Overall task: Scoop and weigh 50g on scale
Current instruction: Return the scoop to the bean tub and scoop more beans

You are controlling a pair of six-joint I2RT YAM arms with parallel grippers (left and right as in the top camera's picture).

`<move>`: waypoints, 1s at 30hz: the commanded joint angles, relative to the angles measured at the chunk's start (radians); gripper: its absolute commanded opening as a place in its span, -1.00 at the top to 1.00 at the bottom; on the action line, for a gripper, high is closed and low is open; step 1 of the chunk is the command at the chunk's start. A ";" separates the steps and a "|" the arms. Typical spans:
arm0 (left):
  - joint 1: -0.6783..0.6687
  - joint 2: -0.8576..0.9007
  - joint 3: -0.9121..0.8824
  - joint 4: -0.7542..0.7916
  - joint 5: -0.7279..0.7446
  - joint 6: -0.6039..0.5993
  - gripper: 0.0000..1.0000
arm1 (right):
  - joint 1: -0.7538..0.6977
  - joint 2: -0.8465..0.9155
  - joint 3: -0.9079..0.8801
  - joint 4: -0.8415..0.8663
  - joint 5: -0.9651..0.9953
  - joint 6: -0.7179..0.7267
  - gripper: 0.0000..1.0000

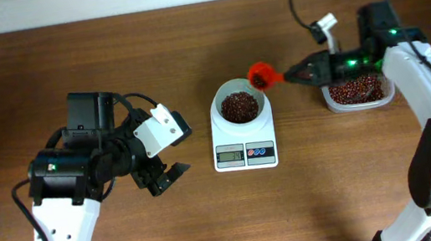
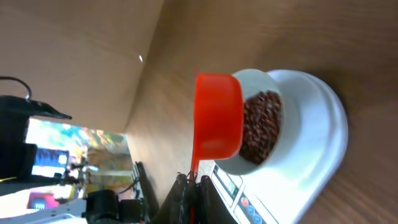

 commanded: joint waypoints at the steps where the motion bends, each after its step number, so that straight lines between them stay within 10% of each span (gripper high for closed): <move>1: 0.004 -0.004 0.014 -0.001 0.007 0.005 -0.98 | -0.045 -0.022 0.004 -0.083 -0.051 -0.096 0.92; 8: 0.004 -0.004 0.014 -0.001 0.007 0.005 -0.98 | -0.282 -0.023 0.003 -0.525 -0.098 -0.524 0.92; 23: 0.004 -0.004 0.014 -0.001 0.007 0.005 -0.98 | -0.469 -0.023 0.003 -0.566 0.074 -0.514 0.92; 30: 0.004 -0.004 0.014 -0.001 0.007 0.005 -0.98 | -0.469 -0.023 0.003 -0.326 0.352 -0.251 0.92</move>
